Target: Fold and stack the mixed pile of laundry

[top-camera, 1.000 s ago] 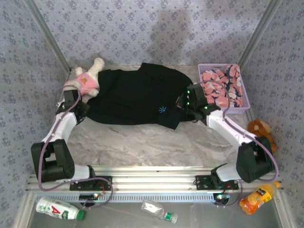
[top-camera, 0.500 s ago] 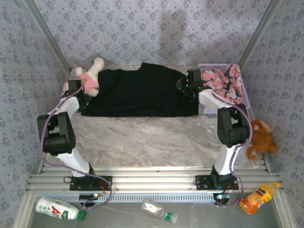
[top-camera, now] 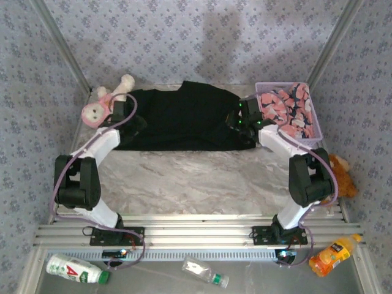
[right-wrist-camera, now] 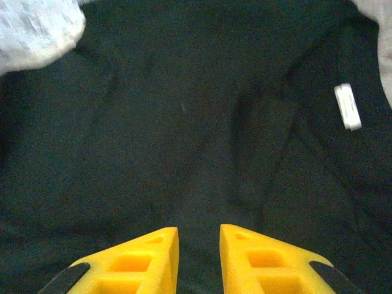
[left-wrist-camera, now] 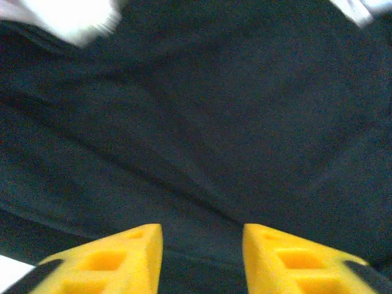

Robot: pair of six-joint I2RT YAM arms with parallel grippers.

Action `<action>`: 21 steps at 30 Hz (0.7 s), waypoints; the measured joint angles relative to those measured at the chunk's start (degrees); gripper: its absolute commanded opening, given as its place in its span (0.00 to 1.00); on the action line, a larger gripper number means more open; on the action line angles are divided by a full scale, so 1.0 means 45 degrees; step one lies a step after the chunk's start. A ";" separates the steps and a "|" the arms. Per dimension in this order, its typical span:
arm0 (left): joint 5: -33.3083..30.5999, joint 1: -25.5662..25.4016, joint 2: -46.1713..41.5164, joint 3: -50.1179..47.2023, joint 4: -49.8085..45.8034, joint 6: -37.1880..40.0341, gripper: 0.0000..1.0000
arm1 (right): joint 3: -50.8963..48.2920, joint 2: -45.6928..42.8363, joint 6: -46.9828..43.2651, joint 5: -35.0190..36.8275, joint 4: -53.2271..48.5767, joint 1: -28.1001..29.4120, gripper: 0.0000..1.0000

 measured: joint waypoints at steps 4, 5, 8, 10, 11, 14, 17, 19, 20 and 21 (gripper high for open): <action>0.0413 -0.0889 0.0223 -0.0539 0.0423 0.0151 0.00 | -0.0787 -0.0107 -0.0092 0.0578 -0.0840 0.0165 0.17; 0.0500 -0.1069 0.0418 -0.0544 0.0534 0.0189 0.00 | -0.0879 -0.0019 -0.0097 0.0733 -0.1083 0.0165 0.17; 0.0690 -0.1506 0.1214 -0.0418 0.0831 0.0253 0.00 | -0.0792 0.0588 -0.0189 0.1025 -0.1413 0.0151 0.14; 0.0719 -0.1724 0.1977 -0.0141 0.0855 0.0369 0.00 | -0.0491 0.1277 -0.0253 0.1083 -0.1520 0.0126 0.13; 0.0719 -0.1807 0.2385 0.0024 0.0850 0.0432 0.00 | -0.0287 0.1710 -0.0282 0.1112 -0.1579 0.0126 0.13; 0.0597 -0.1865 0.3274 0.0316 0.0835 0.0651 0.00 | 0.0321 0.2788 -0.0306 0.1146 -0.1797 0.0117 0.13; 0.0204 -0.1851 0.3687 0.0617 0.0777 0.0865 0.00 | 0.0651 0.3356 -0.0277 0.1141 -0.1860 0.0073 0.14; -0.0102 -0.1851 0.3793 0.0801 0.0641 0.0986 0.00 | 0.0685 0.3410 -0.0267 0.1083 -0.1889 0.0034 0.14; -0.0165 -0.1851 0.3827 0.0816 0.0583 0.0996 0.00 | 0.0680 0.3405 -0.0267 0.1054 -0.1889 0.0029 0.14; -0.0233 -0.1855 0.3827 0.0816 0.0554 0.1020 0.00 | 0.0612 0.3400 -0.0267 0.1044 -0.1841 0.0019 0.14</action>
